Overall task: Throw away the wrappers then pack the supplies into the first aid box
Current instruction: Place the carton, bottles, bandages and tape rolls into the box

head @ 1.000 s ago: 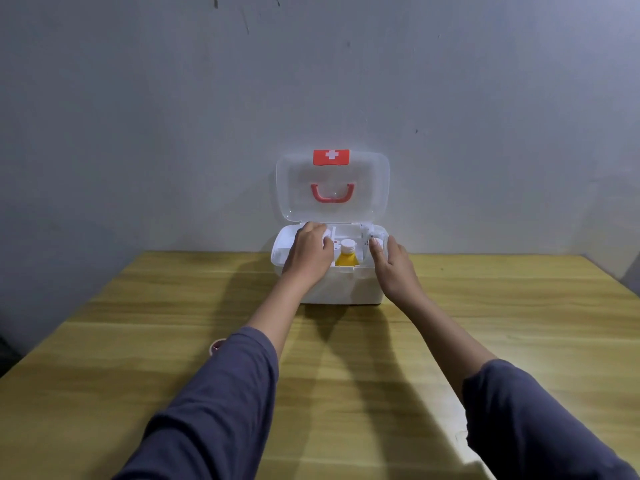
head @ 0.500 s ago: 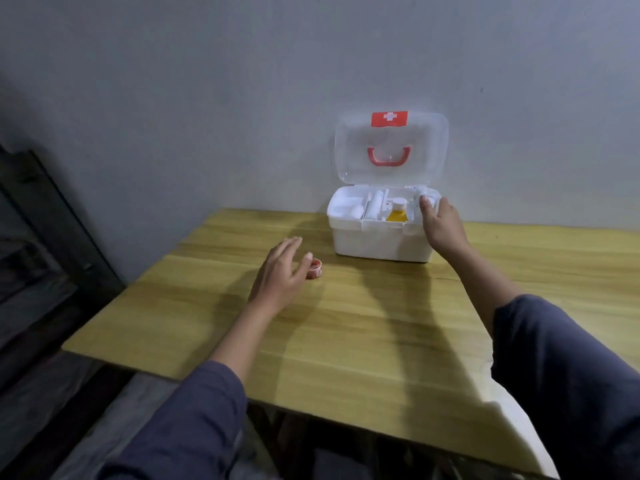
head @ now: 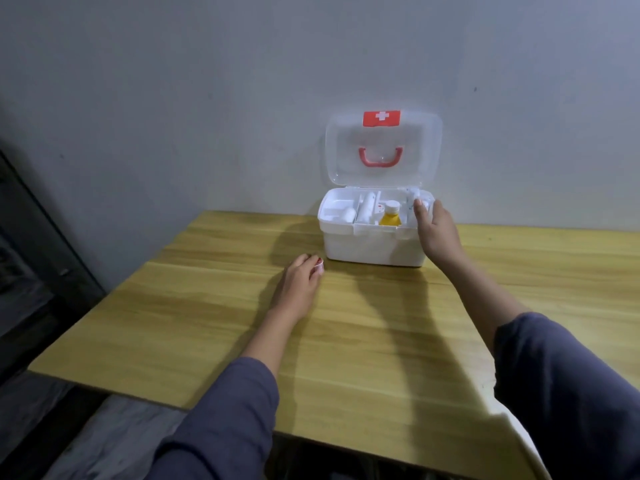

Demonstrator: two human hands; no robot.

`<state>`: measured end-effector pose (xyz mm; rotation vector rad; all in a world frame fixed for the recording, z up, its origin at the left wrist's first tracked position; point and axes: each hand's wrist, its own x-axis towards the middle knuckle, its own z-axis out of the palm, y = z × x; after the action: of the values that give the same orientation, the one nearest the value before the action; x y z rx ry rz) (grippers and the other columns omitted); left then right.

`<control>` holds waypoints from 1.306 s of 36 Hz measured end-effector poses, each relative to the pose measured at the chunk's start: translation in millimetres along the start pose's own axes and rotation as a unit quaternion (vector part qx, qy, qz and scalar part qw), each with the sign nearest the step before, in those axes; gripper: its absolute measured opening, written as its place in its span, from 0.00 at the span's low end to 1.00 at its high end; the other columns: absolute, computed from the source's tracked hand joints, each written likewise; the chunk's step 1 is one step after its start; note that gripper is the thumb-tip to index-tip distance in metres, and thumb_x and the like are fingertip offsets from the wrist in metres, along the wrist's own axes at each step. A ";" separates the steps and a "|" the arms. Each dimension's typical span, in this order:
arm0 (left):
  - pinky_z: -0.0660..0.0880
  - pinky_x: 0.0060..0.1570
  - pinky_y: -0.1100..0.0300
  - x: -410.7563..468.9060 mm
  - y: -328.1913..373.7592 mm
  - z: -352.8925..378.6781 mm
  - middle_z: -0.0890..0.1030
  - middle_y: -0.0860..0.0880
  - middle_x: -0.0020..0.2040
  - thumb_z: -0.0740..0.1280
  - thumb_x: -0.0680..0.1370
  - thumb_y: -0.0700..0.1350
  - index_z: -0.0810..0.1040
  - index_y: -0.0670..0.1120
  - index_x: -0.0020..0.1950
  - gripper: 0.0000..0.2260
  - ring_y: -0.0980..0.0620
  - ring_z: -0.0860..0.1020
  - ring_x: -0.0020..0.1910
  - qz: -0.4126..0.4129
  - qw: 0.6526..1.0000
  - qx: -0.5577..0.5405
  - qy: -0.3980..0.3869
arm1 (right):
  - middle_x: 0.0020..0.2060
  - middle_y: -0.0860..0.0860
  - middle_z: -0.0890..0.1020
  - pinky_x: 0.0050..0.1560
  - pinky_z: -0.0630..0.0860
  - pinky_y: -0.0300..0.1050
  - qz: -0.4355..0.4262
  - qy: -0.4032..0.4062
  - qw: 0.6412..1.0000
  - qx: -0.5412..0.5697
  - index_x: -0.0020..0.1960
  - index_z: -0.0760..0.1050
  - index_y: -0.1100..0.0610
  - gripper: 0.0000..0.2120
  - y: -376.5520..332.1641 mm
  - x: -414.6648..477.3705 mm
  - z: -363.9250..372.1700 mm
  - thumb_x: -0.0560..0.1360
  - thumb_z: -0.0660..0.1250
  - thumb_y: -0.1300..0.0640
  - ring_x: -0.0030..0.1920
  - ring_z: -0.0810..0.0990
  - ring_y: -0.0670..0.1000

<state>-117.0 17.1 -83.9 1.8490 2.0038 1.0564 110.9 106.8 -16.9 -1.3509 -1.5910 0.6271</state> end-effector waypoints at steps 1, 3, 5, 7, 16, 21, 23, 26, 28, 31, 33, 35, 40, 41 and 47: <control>0.74 0.54 0.50 3.1 -1.1 1.4 0.77 0.41 0.57 0.62 0.79 0.40 0.77 0.39 0.61 0.12 0.41 0.77 0.55 -0.005 1.000 -0.007 0.014 | 0.56 0.62 0.74 0.50 0.63 0.45 -0.001 0.001 1.000 0.002 0.57 0.69 0.65 0.22 0.4 -0.1 0.5 0.80 0.53 0.46 0.57 0.72 0.59; 0.75 0.54 0.50 8.2 -4.5 2.1 0.77 0.39 0.57 0.61 0.79 0.39 0.77 0.37 0.60 0.11 0.40 0.77 0.54 -0.020 0.998 -0.019 0.048 | 0.56 0.61 0.74 0.51 0.65 0.46 0.001 0.003 1.000 0.005 0.57 0.69 0.64 0.22 1.1 -0.7 1.9 0.79 0.53 0.45 0.57 0.72 0.59; 0.74 0.56 0.53 11.9 -5.8 -0.8 0.77 0.38 0.58 0.61 0.80 0.38 0.77 0.36 0.61 0.12 0.40 0.77 0.56 -0.045 0.994 -0.047 0.091 | 0.58 0.61 0.74 0.55 0.68 0.50 0.007 0.003 1.000 0.012 0.59 0.69 0.63 0.23 1.5 -0.9 3.1 0.79 0.52 0.44 0.59 0.72 0.59; 0.70 0.57 0.62 16.5 -1.4 -8.9 0.75 0.37 0.59 0.61 0.80 0.38 0.74 0.35 0.65 0.15 0.42 0.77 0.58 -0.069 0.984 -0.085 0.139 | 0.58 0.61 0.74 0.57 0.68 0.51 0.011 0.006 1.000 0.022 0.59 0.69 0.63 0.24 1.7 -1.5 3.7 0.79 0.52 0.43 0.59 0.72 0.59; 0.66 0.54 0.71 86.5 67.9 -43.0 0.75 0.35 0.59 0.63 0.79 0.39 0.72 0.35 0.67 0.17 0.48 0.76 0.56 0.053 0.963 -0.157 0.211 | 0.53 0.60 0.75 0.53 0.68 0.50 0.008 0.014 0.999 0.031 0.54 0.69 0.61 0.20 2.9 -2.4 5.5 0.79 0.53 0.44 0.57 0.73 0.59; 0.66 0.52 0.70 117.5 93.8 -28.7 0.76 0.36 0.57 0.64 0.79 0.40 0.76 0.37 0.63 0.14 0.43 0.78 0.57 0.086 0.986 -0.115 0.089 | 0.53 0.58 0.76 0.56 0.69 0.52 -0.004 0.015 0.999 0.028 0.55 0.70 0.60 0.21 6.0 -2.6 4.2 0.79 0.53 0.43 0.57 0.73 0.57; 0.68 0.53 0.65 126.0 94.3 -21.3 0.77 0.37 0.58 0.64 0.79 0.40 0.78 0.37 0.61 0.13 0.43 0.77 0.58 0.083 0.991 -0.090 0.048 | 0.54 0.58 0.76 0.58 0.69 0.53 -0.008 0.014 0.999 0.030 0.57 0.70 0.60 0.21 6.8 -2.1 4.6 0.79 0.53 0.43 0.58 0.73 0.57; 0.66 0.46 0.61 138.3 90.4 -13.9 0.79 0.35 0.52 0.64 0.77 0.39 0.79 0.34 0.51 0.09 0.42 0.76 0.53 0.080 0.995 -0.051 0.018 | 0.55 0.55 0.76 0.60 0.71 0.54 -0.007 0.016 0.999 0.037 0.59 0.70 0.56 0.24 5.3 -3.1 5.2 0.76 0.52 0.39 0.58 0.73 0.54; 0.61 0.40 0.61 144.8 87.0 -10.1 0.79 0.33 0.47 0.63 0.77 0.38 0.78 0.32 0.44 0.09 0.42 0.75 0.48 0.067 0.997 -0.025 -0.005 | 0.56 0.54 0.76 0.61 0.71 0.54 -0.011 0.020 0.999 0.042 0.60 0.70 0.54 0.28 4.9 -3.9 5.5 0.73 0.50 0.35 0.59 0.73 0.53; 0.64 0.41 0.57 151.2 82.2 -5.0 0.79 0.32 0.47 0.62 0.75 0.35 0.77 0.30 0.42 0.09 0.41 0.76 0.48 0.041 0.999 -0.001 -0.034 | 0.56 0.52 0.77 0.61 0.72 0.53 -0.016 0.026 0.998 0.046 0.61 0.70 0.52 0.26 6.9 -3.4 6.4 0.75 0.51 0.36 0.59 0.73 0.52; 0.63 0.41 0.59 153.7 80.0 -2.5 0.79 0.32 0.47 0.62 0.74 0.33 0.78 0.30 0.41 0.08 0.41 0.76 0.49 0.033 0.998 0.006 -0.046 | 0.57 0.52 0.76 0.61 0.70 0.49 -0.016 0.024 0.999 0.042 0.62 0.70 0.53 0.21 7.4 -3.4 6.9 0.78 0.52 0.41 0.61 0.72 0.51; 0.62 0.43 0.64 155.0 80.1 -1.7 0.77 0.34 0.49 0.63 0.74 0.33 0.78 0.32 0.43 0.06 0.41 0.76 0.53 0.026 0.998 0.007 -0.050 | 0.60 0.53 0.75 0.63 0.69 0.50 -0.017 0.027 0.999 0.037 0.64 0.69 0.54 0.21 8.0 -2.6 7.6 0.79 0.53 0.43 0.63 0.71 0.51; 0.65 0.61 0.59 154.8 82.7 -3.5 0.66 0.38 0.66 0.63 0.78 0.40 0.74 0.37 0.63 0.15 0.40 0.72 0.63 0.013 0.997 0.024 -0.079 | 0.57 0.50 0.74 0.58 0.65 0.42 -0.020 0.031 0.998 0.045 0.63 0.70 0.55 0.17 5.4 -3.6 6.4 0.80 0.53 0.46 0.59 0.70 0.47; 0.65 0.62 0.58 154.2 83.6 -3.9 0.65 0.38 0.67 0.63 0.79 0.42 0.74 0.37 0.64 0.16 0.39 0.71 0.64 0.014 0.996 0.030 -0.082 | 0.56 0.50 0.75 0.57 0.65 0.42 -0.023 0.033 0.998 0.044 0.62 0.70 0.55 0.17 6.3 -3.1 7.3 0.80 0.54 0.47 0.59 0.70 0.48; 0.64 0.66 0.53 147.4 84.4 -7.5 0.64 0.40 0.67 0.61 0.79 0.45 0.73 0.37 0.61 0.15 0.42 0.62 0.70 0.019 0.996 0.069 -0.061 | 0.57 0.48 0.73 0.60 0.66 0.44 -0.015 0.029 0.998 0.052 0.63 0.69 0.55 0.20 6.3 -3.8 7.8 0.79 0.53 0.43 0.60 0.70 0.48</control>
<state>-83.3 148.1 19.0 1.9766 2.0240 0.8098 106.9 106.3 -26.8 -1.2565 -1.5086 0.6379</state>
